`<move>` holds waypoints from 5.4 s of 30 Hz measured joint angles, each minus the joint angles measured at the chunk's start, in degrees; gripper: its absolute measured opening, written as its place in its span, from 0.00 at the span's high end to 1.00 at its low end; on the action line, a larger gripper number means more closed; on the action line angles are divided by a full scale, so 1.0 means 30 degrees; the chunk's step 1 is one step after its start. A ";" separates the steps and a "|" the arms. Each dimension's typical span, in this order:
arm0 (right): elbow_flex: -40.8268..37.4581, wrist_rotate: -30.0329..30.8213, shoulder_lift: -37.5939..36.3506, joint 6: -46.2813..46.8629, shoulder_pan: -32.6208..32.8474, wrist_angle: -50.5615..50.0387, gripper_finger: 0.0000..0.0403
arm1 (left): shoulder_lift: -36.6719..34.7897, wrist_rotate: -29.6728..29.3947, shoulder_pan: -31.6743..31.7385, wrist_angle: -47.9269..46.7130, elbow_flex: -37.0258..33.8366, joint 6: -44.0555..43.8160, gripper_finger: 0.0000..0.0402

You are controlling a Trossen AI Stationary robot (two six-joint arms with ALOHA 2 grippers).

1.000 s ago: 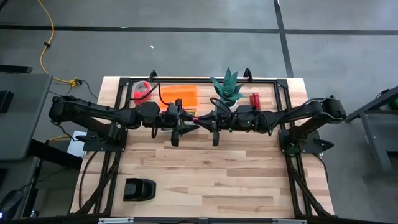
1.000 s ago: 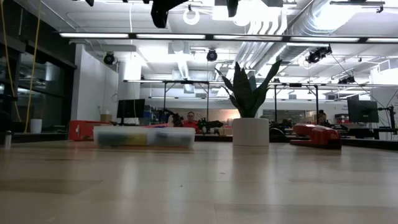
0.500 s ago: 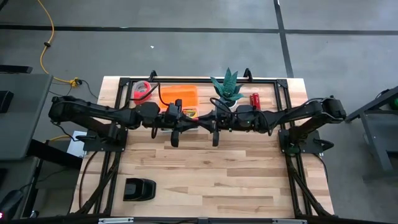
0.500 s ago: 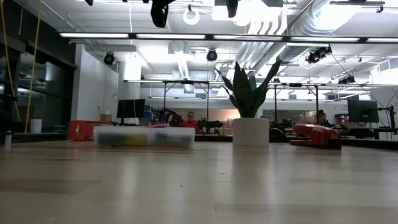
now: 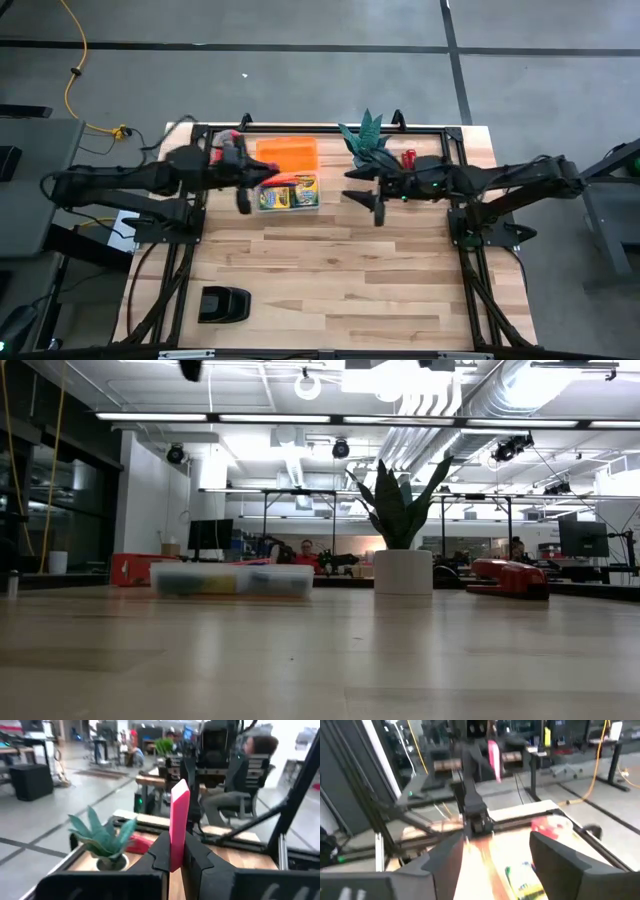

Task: Pack school essentials
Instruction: Put the pink eraser into the orange supply box

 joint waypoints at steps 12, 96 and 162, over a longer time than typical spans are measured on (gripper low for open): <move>-0.0022 -0.0087 -0.1110 -0.0176 0.0007 -0.2542 0.41 | -0.3890 -0.0376 -0.0039 0.0182 -0.2954 -0.1984 0.99; -0.0032 -0.0045 -0.1082 0.0571 -0.0022 -0.3993 0.41 | 1.3063 -0.1571 0.1709 -0.3424 -0.0682 -2.1515 0.93; -0.0036 0.0430 -0.1082 0.0572 -0.0022 -0.3774 0.41 | 1.3537 -0.2879 0.1652 -1.1475 0.2588 -1.1073 0.53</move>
